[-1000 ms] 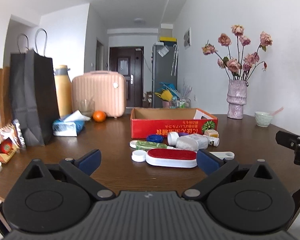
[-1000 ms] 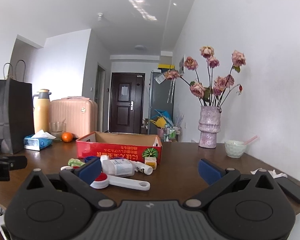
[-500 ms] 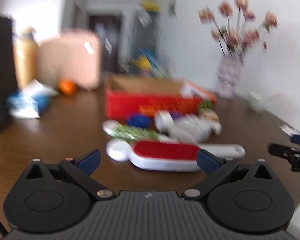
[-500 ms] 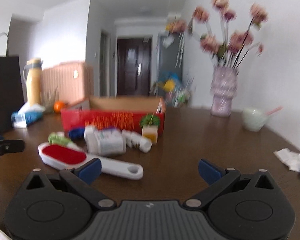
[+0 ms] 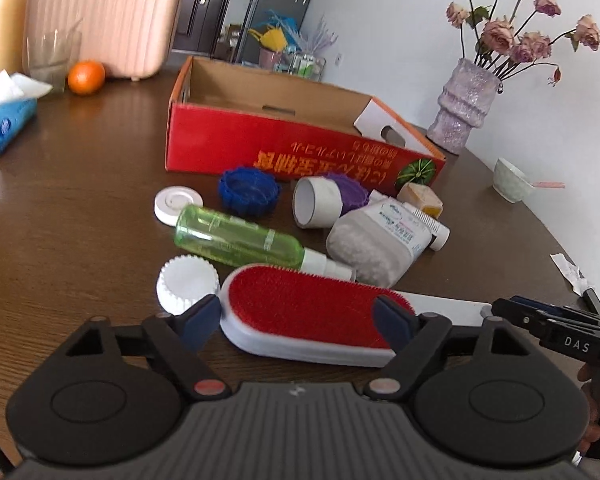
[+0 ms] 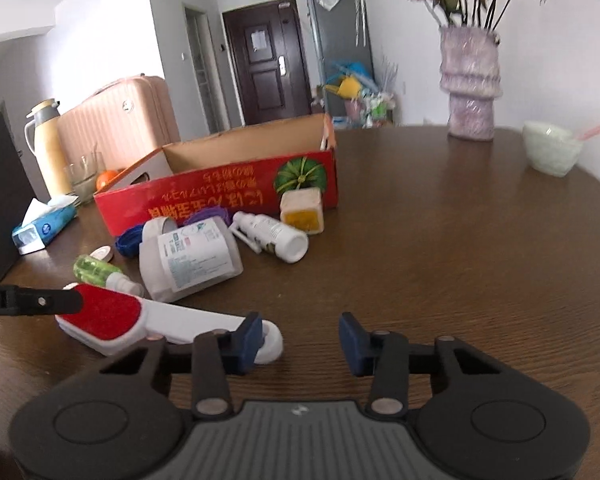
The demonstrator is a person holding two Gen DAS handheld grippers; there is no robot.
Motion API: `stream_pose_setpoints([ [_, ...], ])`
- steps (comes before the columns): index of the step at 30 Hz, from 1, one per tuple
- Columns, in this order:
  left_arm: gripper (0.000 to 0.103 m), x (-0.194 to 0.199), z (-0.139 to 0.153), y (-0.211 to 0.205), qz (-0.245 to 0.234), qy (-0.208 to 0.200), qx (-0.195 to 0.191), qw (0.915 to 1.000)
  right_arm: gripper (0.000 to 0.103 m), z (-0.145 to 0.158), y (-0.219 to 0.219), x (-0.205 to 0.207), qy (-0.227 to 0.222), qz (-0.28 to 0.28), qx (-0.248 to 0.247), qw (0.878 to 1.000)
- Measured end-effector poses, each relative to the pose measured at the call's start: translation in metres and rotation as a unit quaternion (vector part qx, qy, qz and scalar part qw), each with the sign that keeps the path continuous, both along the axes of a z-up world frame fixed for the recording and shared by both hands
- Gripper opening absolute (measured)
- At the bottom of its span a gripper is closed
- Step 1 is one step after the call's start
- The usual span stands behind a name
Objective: Organize rigid objects
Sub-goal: 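Lower the left tool onto the red-and-white lint brush and close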
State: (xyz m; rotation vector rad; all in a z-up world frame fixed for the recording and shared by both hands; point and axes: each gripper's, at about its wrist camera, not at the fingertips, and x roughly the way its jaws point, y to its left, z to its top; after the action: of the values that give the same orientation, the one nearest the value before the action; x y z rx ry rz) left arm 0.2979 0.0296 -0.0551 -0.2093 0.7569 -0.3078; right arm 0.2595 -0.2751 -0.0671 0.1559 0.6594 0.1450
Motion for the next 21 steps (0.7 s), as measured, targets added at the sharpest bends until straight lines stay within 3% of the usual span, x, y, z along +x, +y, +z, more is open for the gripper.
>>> stream_pose_setpoints([
  [6, 0.085, 0.009, -0.006, 0.008, 0.014, 0.027, -0.028, 0.9991, 0.031, -0.007, -0.006, 0.006, 0.027, -0.002, 0.032, 0.999],
  [11, 0.080, 0.017, -0.006, 0.010, 0.008, 0.044, -0.046, 0.9979, 0.016, -0.008, -0.012, 0.010, 0.042, 0.008, 0.052, 0.998],
  [16, 0.072, 0.020, -0.006, 0.007, 0.001, 0.060, -0.057, 0.9966, 0.015, -0.004, -0.020, 0.017, 0.052, 0.004, 0.029, 0.998],
  [21, 0.072, 0.020, -0.006, 0.001, -0.003, 0.061, -0.054, 0.9967, 0.019, -0.004, -0.026, 0.019, 0.055, 0.011, 0.025, 0.998],
])
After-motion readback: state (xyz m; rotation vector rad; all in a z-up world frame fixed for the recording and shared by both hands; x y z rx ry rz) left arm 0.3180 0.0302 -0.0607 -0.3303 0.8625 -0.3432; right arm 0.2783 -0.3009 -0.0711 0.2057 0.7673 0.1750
